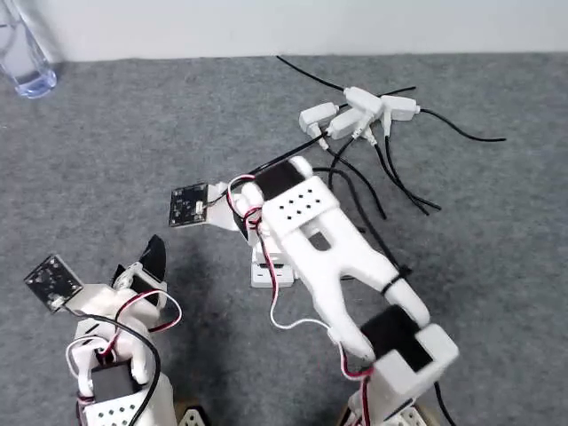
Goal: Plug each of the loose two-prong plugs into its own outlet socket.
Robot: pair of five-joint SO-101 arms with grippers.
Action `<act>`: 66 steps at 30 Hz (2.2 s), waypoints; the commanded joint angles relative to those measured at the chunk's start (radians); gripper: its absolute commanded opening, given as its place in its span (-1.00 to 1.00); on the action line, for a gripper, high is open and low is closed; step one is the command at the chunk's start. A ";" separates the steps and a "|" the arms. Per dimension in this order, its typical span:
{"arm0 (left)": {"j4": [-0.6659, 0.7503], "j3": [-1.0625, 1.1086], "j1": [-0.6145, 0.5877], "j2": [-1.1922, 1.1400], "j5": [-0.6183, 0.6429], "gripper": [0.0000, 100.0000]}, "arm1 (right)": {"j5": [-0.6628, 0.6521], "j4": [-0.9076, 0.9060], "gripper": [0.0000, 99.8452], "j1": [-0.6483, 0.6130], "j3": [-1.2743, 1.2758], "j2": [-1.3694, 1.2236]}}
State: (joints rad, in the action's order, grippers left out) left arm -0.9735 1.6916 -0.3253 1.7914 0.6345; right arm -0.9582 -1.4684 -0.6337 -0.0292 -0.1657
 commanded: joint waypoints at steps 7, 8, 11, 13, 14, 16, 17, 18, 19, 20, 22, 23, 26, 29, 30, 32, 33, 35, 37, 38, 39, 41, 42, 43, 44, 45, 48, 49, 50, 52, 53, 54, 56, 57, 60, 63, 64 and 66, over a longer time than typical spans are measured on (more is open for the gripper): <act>-0.002 -0.007 0.008 0.005 -0.011 -0.46 | -0.048 0.030 -0.98 0.045 -0.035 -0.048; -0.002 -0.007 0.008 0.005 -0.011 -0.46 | -0.048 0.030 -0.98 0.044 -0.035 -0.053; -0.002 -0.007 0.008 0.006 -0.011 -0.46 | -0.044 0.041 -0.98 0.035 -0.035 -0.061; -0.002 -0.007 0.008 0.006 -0.011 -0.46 | -0.043 0.058 -0.98 0.025 -0.031 -0.062; -0.002 -0.007 0.008 0.006 -0.011 -0.46 | -0.043 0.059 -0.98 0.022 -0.029 -0.067; -0.002 -0.007 0.008 0.006 -0.011 -0.46 | -0.043 0.061 -0.98 0.010 -0.031 -0.081; -0.002 -0.007 0.008 0.008 -0.011 -0.46 | -0.041 0.061 -0.98 0.004 -0.031 -0.088; -0.002 -0.007 0.008 0.008 -0.011 -0.46 | -0.041 0.062 -0.98 -0.004 -0.031 -0.097; -0.003 -0.007 0.008 0.008 -0.011 -0.46 | -0.041 0.065 -0.98 -0.012 -0.032 -0.104; -0.003 -0.007 0.008 0.008 -0.011 -0.46 | -0.041 0.071 -0.98 -0.018 -0.032 -0.111; -0.003 -0.007 0.008 0.008 -0.011 -0.46 | -0.041 0.074 -0.98 -0.030 -0.032 -0.120; -0.003 -0.007 0.008 0.008 -0.011 -0.46 | -0.041 0.074 -0.98 -0.038 -0.034 -0.125; -0.003 -0.007 0.006 0.008 -0.011 -0.46 | -0.040 0.061 -0.98 -0.056 -0.029 -0.130; -0.002 -0.007 0.005 0.008 -0.011 -0.46 | -0.026 0.027 -0.98 -0.059 -0.031 -0.130; -0.002 -0.007 0.005 0.008 -0.011 -0.46 | -0.021 0.025 -0.98 -0.058 -0.029 -0.130; -0.002 -0.007 0.005 0.008 -0.011 -0.46 | -0.026 0.002 -0.98 -0.053 -0.029 -0.130; -0.002 -0.007 0.005 0.008 -0.011 -0.46 | -0.026 -0.008 -0.98 -0.053 -0.029 -0.130; -0.002 -0.007 0.005 0.008 -0.011 -0.46 | -0.026 -0.027 -0.98 -0.054 -0.028 -0.130; -0.002 -0.007 0.005 0.008 -0.011 -0.46 | -0.026 -0.036 -0.98 -0.058 -0.025 -0.128; -0.002 -0.007 0.005 0.008 -0.011 -0.46 | -0.023 -0.041 -0.98 -0.059 -0.025 -0.128; -0.002 -0.007 0.005 0.008 -0.011 -0.46 | -0.023 -0.051 -0.98 -0.059 -0.025 -0.127; -0.002 -0.007 0.005 0.008 -0.011 -0.46 | -0.023 -0.068 -0.98 -0.059 -0.025 -0.120; 0.000 -0.007 0.005 0.008 -0.011 -0.46 | -0.023 -0.076 -0.98 -0.059 -0.029 -0.120; 0.000 -0.007 0.005 0.008 -0.011 -0.46 | -0.023 -0.081 -0.98 -0.056 -0.031 -0.119; 0.000 -0.007 0.005 0.008 -0.011 -0.46 | -0.025 -0.081 -0.98 -0.053 -0.031 -0.114; 0.000 -0.007 0.005 0.008 -0.011 -0.46 | -0.025 -0.082 -0.98 -0.051 -0.031 -0.105; -0.003 -0.007 0.008 0.008 -0.018 -0.46 | -0.021 -0.084 -0.98 -0.042 -0.031 -0.041; -0.003 -0.007 0.008 0.008 -0.035 -0.46 | -0.018 -0.079 -0.98 -0.038 -0.031 -0.012; -0.003 -0.007 0.008 0.008 -0.043 -0.46 | -0.008 -0.077 -0.98 -0.035 -0.031 0.019; 0.000 -0.007 0.009 0.008 -0.040 -0.46 | 0.046 -0.067 -0.98 -0.033 -0.031 0.082; 0.000 -0.007 0.009 0.008 -0.040 -0.46 | 0.074 -0.061 -0.98 -0.033 -0.029 0.108; 0.002 -0.007 0.012 0.008 -0.040 -0.46 | 0.098 -0.061 -0.98 -0.033 -0.029 0.131; 0.002 -0.007 0.040 0.008 -0.040 -0.46 | 0.146 -0.054 -0.98 -0.033 -0.025 0.170; 0.002 -0.007 0.057 0.008 -0.040 -0.46 | 0.167 -0.054 -0.98 -0.033 -0.025 0.186; 0.063 -0.007 0.172 0.009 -0.038 -0.46 | 0.210 -0.064 -0.98 -0.039 -0.025 0.222; 0.141 -0.007 0.324 0.009 -0.025 -0.46 | 0.259 -0.068 -0.98 -0.059 -0.025 0.248; 0.158 -0.007 0.359 0.009 -0.006 -0.46 | 0.269 -0.079 -0.98 -0.061 -0.025 0.257; 0.184 -0.007 0.384 0.009 0.021 -0.46 | 0.273 -0.101 -0.98 -0.077 -0.025 0.275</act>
State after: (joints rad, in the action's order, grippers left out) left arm -0.8707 1.6916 -0.0307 1.7914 0.6084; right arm -0.7066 -1.5451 -0.6874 -0.0384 0.0460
